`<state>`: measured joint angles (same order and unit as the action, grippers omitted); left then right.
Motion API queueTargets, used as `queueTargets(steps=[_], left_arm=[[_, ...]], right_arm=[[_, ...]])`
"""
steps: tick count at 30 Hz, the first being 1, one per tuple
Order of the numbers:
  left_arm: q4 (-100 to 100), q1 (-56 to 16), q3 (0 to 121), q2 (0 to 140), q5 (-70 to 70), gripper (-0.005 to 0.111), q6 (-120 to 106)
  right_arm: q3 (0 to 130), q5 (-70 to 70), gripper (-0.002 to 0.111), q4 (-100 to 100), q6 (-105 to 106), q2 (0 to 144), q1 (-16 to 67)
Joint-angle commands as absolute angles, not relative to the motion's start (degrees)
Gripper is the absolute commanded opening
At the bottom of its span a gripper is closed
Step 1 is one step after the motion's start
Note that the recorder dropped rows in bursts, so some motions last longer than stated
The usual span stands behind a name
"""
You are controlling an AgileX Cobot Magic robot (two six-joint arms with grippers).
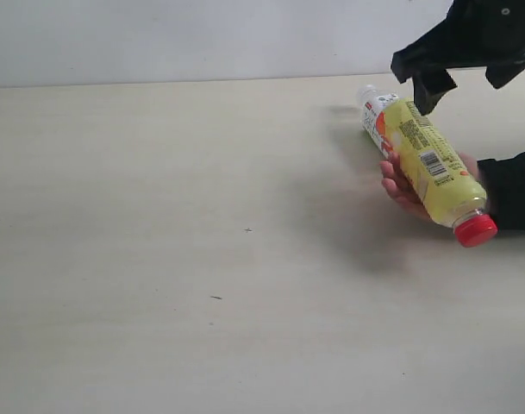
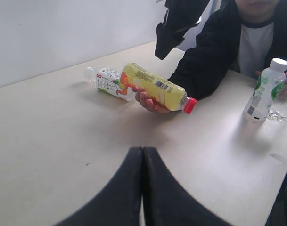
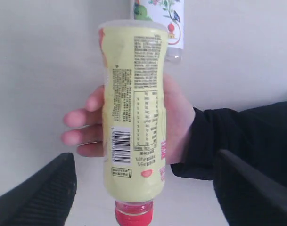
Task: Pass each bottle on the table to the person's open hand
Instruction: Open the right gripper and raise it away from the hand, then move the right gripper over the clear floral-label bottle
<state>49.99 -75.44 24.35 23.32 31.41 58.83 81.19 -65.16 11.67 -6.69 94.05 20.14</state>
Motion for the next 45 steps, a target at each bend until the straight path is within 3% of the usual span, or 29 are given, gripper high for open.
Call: queueTargets(steps=[1, 12, 45], left_arm=[[50.57, -75.59, 24.03, 23.09, 31.18, 0.000, 58.77], [50.57, -75.59, 24.03, 23.09, 31.18, 0.000, 58.77], [50.57, -75.59, 24.03, 23.09, 31.18, 0.000, 58.77]], right_arm=[[81.58, -65.05, 0.076, 7.13, -2.84, 89.35, 19.92], [81.58, -64.66, 0.076, 0.95, 2.56, 80.75, 19.92], [81.58, -32.04, 0.069, 15.20, 3.01, 80.14, 19.92]])
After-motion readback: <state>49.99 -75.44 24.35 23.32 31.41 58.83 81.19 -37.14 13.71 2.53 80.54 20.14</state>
